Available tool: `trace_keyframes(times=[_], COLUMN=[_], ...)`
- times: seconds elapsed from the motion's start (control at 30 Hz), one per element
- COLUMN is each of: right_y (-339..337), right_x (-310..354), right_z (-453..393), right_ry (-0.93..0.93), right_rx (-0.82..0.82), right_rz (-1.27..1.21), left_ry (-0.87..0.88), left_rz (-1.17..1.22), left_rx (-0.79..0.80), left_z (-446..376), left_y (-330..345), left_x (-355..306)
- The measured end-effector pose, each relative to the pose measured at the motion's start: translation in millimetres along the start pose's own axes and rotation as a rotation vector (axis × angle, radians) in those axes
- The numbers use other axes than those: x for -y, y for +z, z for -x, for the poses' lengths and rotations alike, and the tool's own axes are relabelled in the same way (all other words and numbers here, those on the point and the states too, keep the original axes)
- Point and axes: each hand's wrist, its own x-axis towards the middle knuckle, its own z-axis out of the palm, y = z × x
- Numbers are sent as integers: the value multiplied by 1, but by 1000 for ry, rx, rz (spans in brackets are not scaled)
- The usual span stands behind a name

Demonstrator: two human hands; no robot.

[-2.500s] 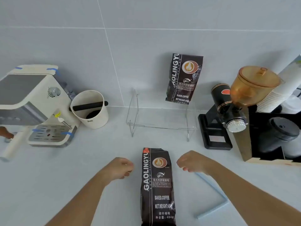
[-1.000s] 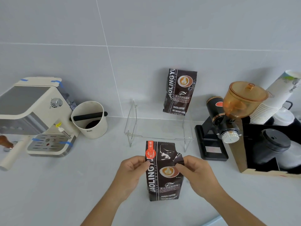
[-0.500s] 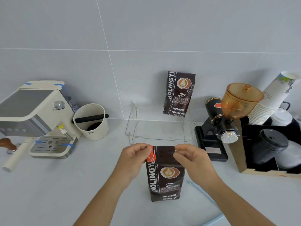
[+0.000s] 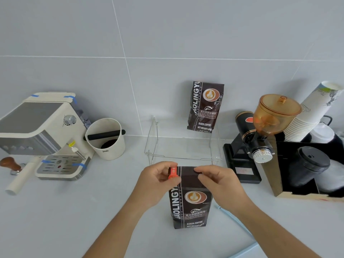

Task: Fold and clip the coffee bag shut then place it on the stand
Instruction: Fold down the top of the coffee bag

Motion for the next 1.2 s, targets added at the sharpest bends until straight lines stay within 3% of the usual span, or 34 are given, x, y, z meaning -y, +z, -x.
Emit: trace_keyframes(times=[0.1, 0.4, 0.5, 0.6, 0.8, 1.03, 1.2], right_y=[-1, -4, -5, -6, -1, -3, -10], right_x=[0, 6, 4, 4, 0, 0, -1], right_z=[1, -2, -3, -4, -9, -19, -18], right_ry=[-21, -183, -125, 92, 216, 341, 292], right_rx=[49, 49, 93, 130, 60, 133, 301], right_rz=[96, 419, 367, 89, -134, -122, -17], left_ry=[-6, 131, 110, 5, -77, -73, -47], left_rz=[-66, -283, -263, -121, 94, 57, 25], left_rx=[74, 47, 73, 131, 85, 131, 95], left_z=[3, -1, -3, -2, -1, 3, 3], left_y=[-3, -8, -9, -7, 1, 2, 4], left_x=[7, 5, 6, 7, 7, 12, 18])
